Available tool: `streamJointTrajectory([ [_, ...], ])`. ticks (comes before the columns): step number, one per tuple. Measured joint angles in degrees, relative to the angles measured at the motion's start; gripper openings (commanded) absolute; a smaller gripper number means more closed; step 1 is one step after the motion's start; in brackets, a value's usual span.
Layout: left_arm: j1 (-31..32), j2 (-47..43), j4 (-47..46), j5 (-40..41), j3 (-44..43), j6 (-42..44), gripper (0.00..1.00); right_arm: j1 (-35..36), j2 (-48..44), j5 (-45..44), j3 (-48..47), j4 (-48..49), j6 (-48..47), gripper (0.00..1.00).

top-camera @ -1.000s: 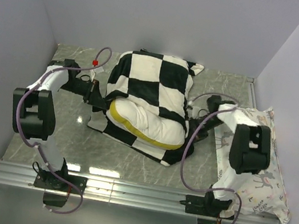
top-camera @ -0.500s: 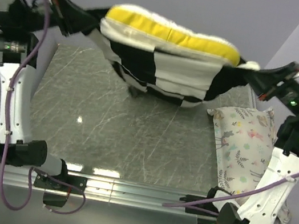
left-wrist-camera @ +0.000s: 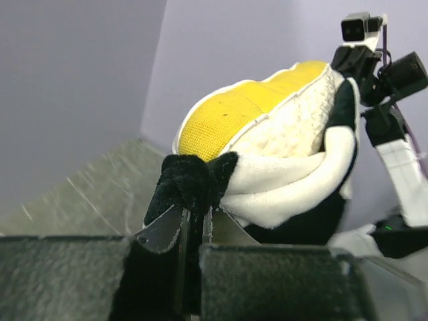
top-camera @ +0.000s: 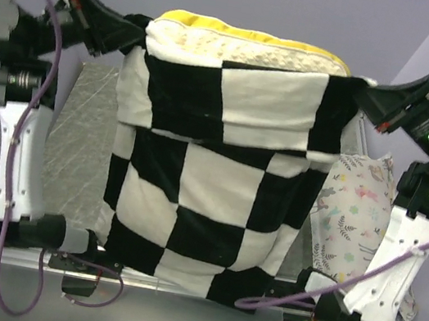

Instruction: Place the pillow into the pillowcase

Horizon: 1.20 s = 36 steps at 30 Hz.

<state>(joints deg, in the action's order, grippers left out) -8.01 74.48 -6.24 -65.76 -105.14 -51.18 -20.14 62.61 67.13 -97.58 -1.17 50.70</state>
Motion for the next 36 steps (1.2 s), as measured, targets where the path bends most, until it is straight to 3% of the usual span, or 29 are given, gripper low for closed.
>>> streamJointTrajectory([
  [3, -2.23, 8.02, 1.99, -2.21, -10.38, -3.23, 0.0, -3.93, 5.79, 1.07, -8.11, -0.63, 4.13, 0.0],
  [6, -4.9, 12.17, -1.66, -0.37, -19.1, -8.63, 0.01, -8.41, 9.94, -0.22, -17.09, 4.13, 10.36, 0.0],
  [8, -3.61, 6.54, -5.68, 2.01, -10.86, -9.62, 0.01, -6.62, 6.71, -2.64, -13.99, 6.08, 10.6, 0.0],
  [11, 1.09, -4.59, -5.11, 3.17, 7.21, -8.79, 0.01, 3.61, -1.4, -6.45, -2.05, 0.72, 3.5, 0.0],
  [13, 1.68, -5.4, -6.19, 0.26, 9.79, -9.84, 0.0, 7.21, -2.99, -6.12, 1.09, -2.67, 0.0, 0.0],
  [15, -0.87, 0.15, -7.72, -1.09, 2.19, -12.13, 0.0, 4.9, 0.0, -5.75, -2.34, -4.46, 0.22, 0.0],
  [18, -5.22, 11.43, -12.57, 0.87, -14.56, -17.94, 0.01, -2.95, 9.09, -5.75, -17.44, -1.75, 4.87, 0.0],
  [20, -2.78, 12.26, -14.14, 3.19, -14.78, -19.15, 0.0, -3.15, 12.46, -8.31, -22.51, -0.63, 7.19, 0.0],
  [23, -0.39, 12.41, -13.22, 3.89, -16.39, -16.39, 0.0, 0.26, 10.75, -10.05, -19.54, -1.01, 5.03, 0.0],
  [28, -10.56, 15.69, -19.04, 4.33, -26.25, -21.42, 0.0, -9.79, 12.55, -7.54, -24.2, 6.62, 14.03, 0.0],
  [31, -14.14, 10.25, -23.78, 6.8, -20.44, -21.88, 0.0, -9.42, 8.68, -7.23, -19.02, 12.17, 15.98, 0.0],
  [36, -20.57, 1.77, -26.43, 9.25, -15.54, -20.22, 0.0, -16.92, 5.9, -4.57, -20.7, 18.71, 19.17, 0.0],
])
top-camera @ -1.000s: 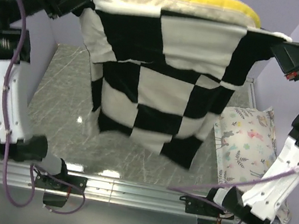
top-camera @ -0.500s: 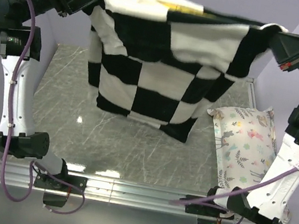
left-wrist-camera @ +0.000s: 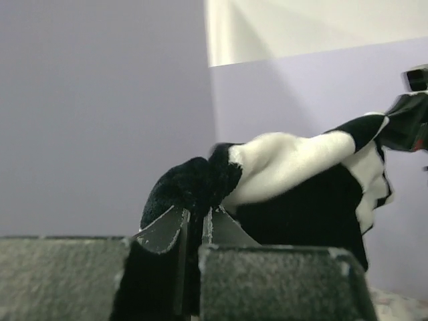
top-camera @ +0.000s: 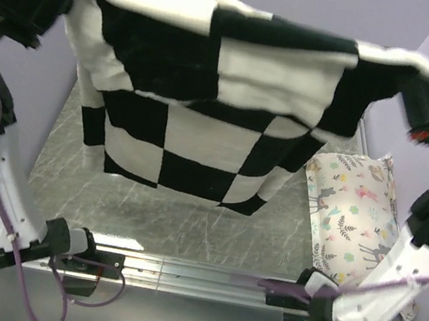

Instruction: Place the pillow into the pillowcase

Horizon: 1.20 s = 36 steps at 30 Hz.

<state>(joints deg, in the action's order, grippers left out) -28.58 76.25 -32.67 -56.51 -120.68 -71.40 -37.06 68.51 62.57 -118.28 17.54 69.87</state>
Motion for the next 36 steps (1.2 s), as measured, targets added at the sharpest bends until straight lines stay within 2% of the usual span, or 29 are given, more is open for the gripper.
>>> streamJointTrajectory([
  [2, 6.54, -1.77, 2.36, 2.12, -0.02, 3.87, 0.01, 10.36, -4.52, -4.04, 4.85, -1.11, -5.77, 0.0],
  [4, 12.63, -1.62, 7.23, 1.68, -1.88, 7.32, 0.0, 16.48, -6.27, -5.18, 4.66, -7.3, -13.05, 0.0],
  [7, 15.13, -1.81, 10.86, 1.14, 3.26, 8.0, 0.01, 18.27, -6.45, -7.19, 4.31, -14.05, -19.12, 0.0],
  [11, 17.7, 4.17, 17.29, 0.02, 6.45, 8.68, 0.01, 19.37, -4.42, -8.63, 8.41, -17.33, -21.44, 0.0],
  [14, 20.81, 12.98, 23.1, 1.16, 4.68, 11.91, 0.01, 21.27, 3.78, -10.34, 5.81, -19.8, -22.1, 0.0],
  [15, 21.86, 17.42, 24.59, 1.2, 1.31, 12.37, 0.0, 21.59, 7.72, -10.67, 3.04, -20.98, -21.94, 0.0],
  [19, 24.7, 31.87, 22.34, 4.15, -8.17, 12.81, 0.01, 22.32, 22.62, -14.21, -7.5, -21.92, -21.57, 0.0],
  [22, 26.32, 37.2, 21.88, 5.46, -11.87, 14.25, 0.0, 22.47, 29.42, -16.92, -12.87, -25.9, -22.21, 0.0],
  [24, 26.95, 37.88, 21.84, 5.62, -13.16, 15.47, 0.0, 22.32, 29.38, -18.1, -13.07, -27.91, -22.91, 0.0],
  [26, 26.95, 36.63, 20.09, 5.44, -13.05, 16.31, 0.01, 22.1, 26.36, -18.71, -11.15, -27.04, -23.47, 0.0],
  [28, 26.36, 32.68, 18.1, 4.61, -9.05, 17.4, 0.01, 22.08, 17.29, -19.28, -1.64, -24.85, -24.52, 0.0],
  [31, 24.87, 23.5, 17.9, 0.68, 2.1, 21.05, 0.0, 22.45, -0.02, -18.1, 14.8, -23.61, -28.0, 0.0],
  [34, 23.3, 13.84, 25.94, -3.69, 15.19, 32.39, 0.01, 25.0, -16.37, -16.37, 32.2, -25.33, -34.21, 0.0],
  [36, 22.67, 10.91, 36.15, -4.46, 20.98, 43.32, 0.01, 28.24, -26.14, -14.93, 43.5, -27.69, -39.52, 0.0],
])
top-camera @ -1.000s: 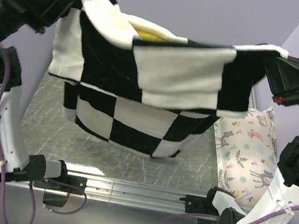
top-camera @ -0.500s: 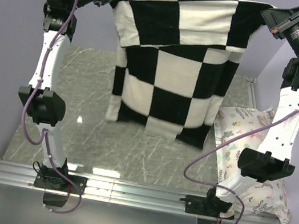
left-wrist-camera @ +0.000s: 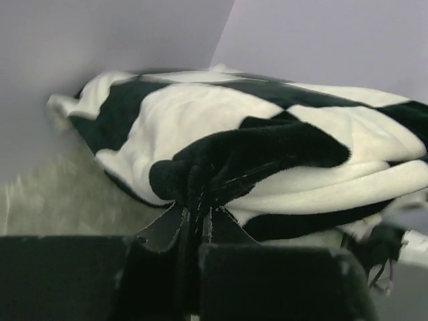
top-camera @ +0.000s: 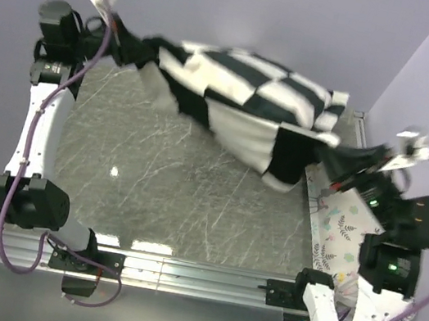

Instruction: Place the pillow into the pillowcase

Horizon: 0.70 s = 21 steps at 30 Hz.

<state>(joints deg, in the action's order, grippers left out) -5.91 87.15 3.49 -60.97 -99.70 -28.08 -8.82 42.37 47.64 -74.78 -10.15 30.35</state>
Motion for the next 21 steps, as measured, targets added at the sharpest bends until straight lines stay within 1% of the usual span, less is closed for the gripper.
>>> streamJointTrajectory([
  [1, -0.02, -0.31, 5.53, -0.11, 2.38, 5.86, 0.01, 1.73, -2.82, 0.55, 5.62, -1.14, -2.29, 0.0],
  [3, -0.46, 2.12, 15.82, 1.18, 5.73, 16.06, 0.0, 5.42, -4.22, 0.87, 14.67, -3.41, -5.53, 0.0],
  [4, -0.85, 4.31, 20.2, 2.21, 6.43, 20.02, 0.0, 8.35, -2.67, 0.83, 19.32, -5.03, -6.71, 0.0],
  [6, -2.34, 12.74, 28.11, 5.35, 6.47, 26.97, 0.01, 14.99, 3.76, 0.22, 26.69, -8.31, -8.02, 0.01],
  [8, -4.26, 21.84, 34.62, 9.22, 6.43, 31.95, 0.01, 22.36, 11.67, 0.24, 31.67, -8.7, -7.58, 0.13],
  [9, -5.33, 26.21, 37.66, 11.87, 6.32, 33.79, 0.01, 25.97, 14.56, 1.14, 34.58, -8.24, -6.73, 0.27],
  [11, -6.91, 33.4, 44.65, 16.33, 4.59, 36.61, 0.0, 31.21, 16.61, 2.82, 38.84, -8.59, -5.16, 0.48],
  [12, -7.39, 36.61, 47.58, 18.93, 2.4, 38.01, 0.02, 32.63, 16.59, 3.58, 39.34, -8.9, -4.7, 0.71],
  [13, -7.76, 39.3, 50.29, 21.51, -0.74, 39.34, 0.05, 33.66, 16.44, 4.44, 39.08, -8.66, -4.76, 0.77],
  [14, -7.93, 41.57, 53.13, 23.45, -4.92, 40.37, 0.17, 34.4, 16.28, 4.81, 38.47, -8.35, -5.4, 0.79],
  [16, -7.98, 44.04, 55.84, 27.8, -12.46, 42.38, 0.32, 35.45, 16.33, 5.01, 35.28, -9.38, -8.31, 0.79],
  [17, -7.82, 44.19, 55.87, 29.79, -15.37, 43.25, 0.44, 35.65, 16.87, 4.35, 32.46, -11.21, -10.49, 0.79],
  [18, -7.85, 43.6, 55.36, 30.8, -16.35, 43.87, 0.53, 35.69, 17.79, 3.41, 29.24, -12.9, -12.72, 0.75],
  [19, -8.04, 41.99, 54.18, 31.98, -16.2, 44.46, 0.58, 35.71, 19.1, 2.08, 25.27, -14.38, -15.56, 0.73],
  [20, -8.39, 40.15, 53.64, 32.72, -15.26, 44.96, 0.67, 35.71, 21.2, 0.07, 20.76, -15.98, -17.97, 0.7],
  [21, -8.87, 37.64, 52.5, 33.57, -12.9, 45.55, 0.68, 35.74, 22.97, -1.77, 17.31, -16.44, -19.82, 0.67],
])
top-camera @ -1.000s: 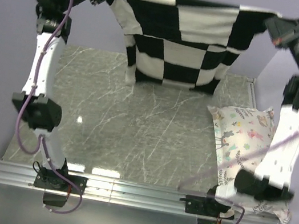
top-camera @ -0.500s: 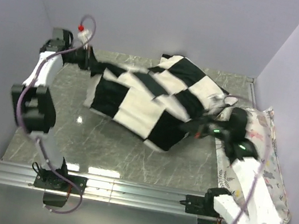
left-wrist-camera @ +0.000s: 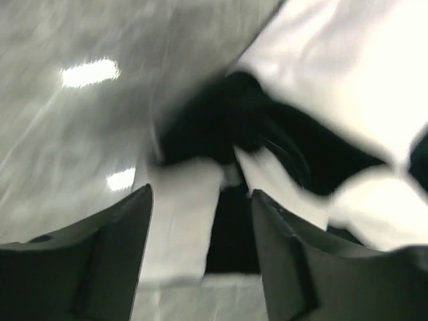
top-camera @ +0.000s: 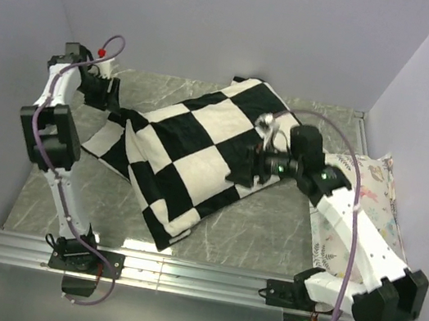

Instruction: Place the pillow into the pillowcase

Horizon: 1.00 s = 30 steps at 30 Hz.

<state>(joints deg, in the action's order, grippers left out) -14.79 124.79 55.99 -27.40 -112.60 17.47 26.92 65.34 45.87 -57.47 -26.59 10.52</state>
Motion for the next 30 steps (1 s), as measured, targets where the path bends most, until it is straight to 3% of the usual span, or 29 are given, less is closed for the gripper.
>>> streamJointTrajectory([
  [2, -0.96, -7.17, -2.34, 1.18, 7.5, 0.96, 0.78, 0.02, 5.27, -4.63, -7.65, -0.11, -4.17, 0.67],
  [9, -1.73, -31.34, -5.07, 3.74, 32.09, 3.89, 0.82, 0.7, 26.18, -17.07, -22.34, -1.97, -11.21, 0.67],
  [13, -1.4, -36.89, -6.78, 4.39, 45.51, 4.17, 0.81, 2.8, 35.12, -23.5, -26.23, -4.31, -11.76, 0.7],
  [15, -1.22, -36.63, -7.06, 5.33, 50.84, 3.98, 0.74, 5.53, 36.52, -26.8, -26.88, -5.62, -11.76, 0.72],
  [21, -0.59, -32.48, -10.64, 7.98, 54.12, 1.7, 0.73, 14.67, 36.5, -32.61, -28.02, -6.54, -12.11, 0.74],
  [27, 2.36, -26.32, -18.14, 11.78, 50.38, -3.21, 0.71, 16.22, 39.3, -38.01, -28.55, -7.34, -12.11, 0.74],
  [28, 3.37, -25.14, -19.61, 12.96, 49.94, -3.8, 0.68, 16.04, 40.63, -39.08, -28.81, -7.41, -12.11, 0.74],
  [30, 4.98, -23.21, -20.33, 15.74, 48.57, -4.76, 0.44, 15.8, 43.12, -40.61, -28.94, -7.76, -12.04, 0.74],
])
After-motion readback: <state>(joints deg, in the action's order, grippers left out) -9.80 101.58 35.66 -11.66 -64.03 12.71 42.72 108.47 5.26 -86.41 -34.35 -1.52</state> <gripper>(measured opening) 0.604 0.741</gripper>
